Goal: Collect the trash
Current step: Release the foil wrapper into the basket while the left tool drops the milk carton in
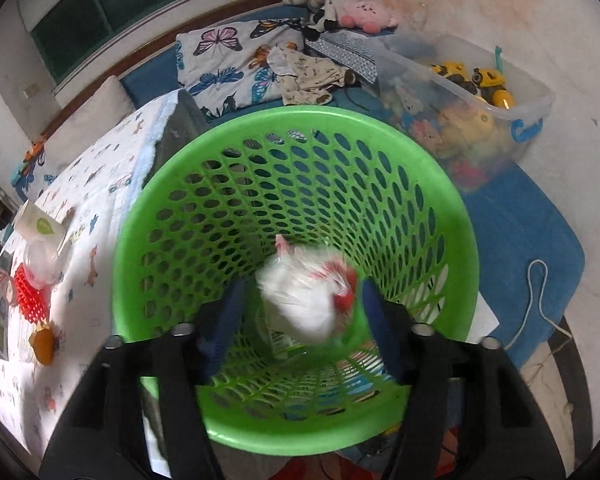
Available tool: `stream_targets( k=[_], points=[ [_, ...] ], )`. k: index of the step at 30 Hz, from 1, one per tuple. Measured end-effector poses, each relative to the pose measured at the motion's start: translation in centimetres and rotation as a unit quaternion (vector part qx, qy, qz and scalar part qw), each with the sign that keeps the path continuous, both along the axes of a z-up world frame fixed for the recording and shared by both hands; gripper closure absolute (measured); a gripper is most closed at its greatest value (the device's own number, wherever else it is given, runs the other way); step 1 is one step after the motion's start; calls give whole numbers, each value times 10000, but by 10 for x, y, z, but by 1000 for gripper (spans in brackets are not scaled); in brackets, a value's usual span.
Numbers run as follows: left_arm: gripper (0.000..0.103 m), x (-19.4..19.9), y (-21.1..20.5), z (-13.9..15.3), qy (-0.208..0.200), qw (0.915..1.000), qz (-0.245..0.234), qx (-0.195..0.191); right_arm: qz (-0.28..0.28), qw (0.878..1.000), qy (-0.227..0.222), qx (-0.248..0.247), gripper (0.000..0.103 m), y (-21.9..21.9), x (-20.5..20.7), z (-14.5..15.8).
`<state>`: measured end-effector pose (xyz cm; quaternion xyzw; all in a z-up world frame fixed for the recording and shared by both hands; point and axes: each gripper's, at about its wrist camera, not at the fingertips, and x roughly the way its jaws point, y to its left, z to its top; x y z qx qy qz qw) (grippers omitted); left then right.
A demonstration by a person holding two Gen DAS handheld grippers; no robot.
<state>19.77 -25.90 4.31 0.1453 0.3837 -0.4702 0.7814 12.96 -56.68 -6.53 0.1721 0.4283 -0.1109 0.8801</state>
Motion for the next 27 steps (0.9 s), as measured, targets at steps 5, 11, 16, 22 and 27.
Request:
stream_targets(
  k=[5,11,16,22,27],
  points=[
    [33,9,-40,-5,223,9997,-33,14,-1,9999,-117,92,35,-6,-7,1],
    [34,14,-82,-16,359,9993,-93,55,5,9996,-284,43,35,-8,-25,9],
    [34,14,-107,-18,356,9993,-137,20,-17,9993,-364,-94,35,-9,-37,14],
    [33,13,-133,-24,469,9988,-113,53,-118,9987,-488,-80,32,-14,-53,19],
    [21,12,-142,-32,618,9981,-24,34,-88,9986,-485,-195,31,-8,-64,20]
  ],
)
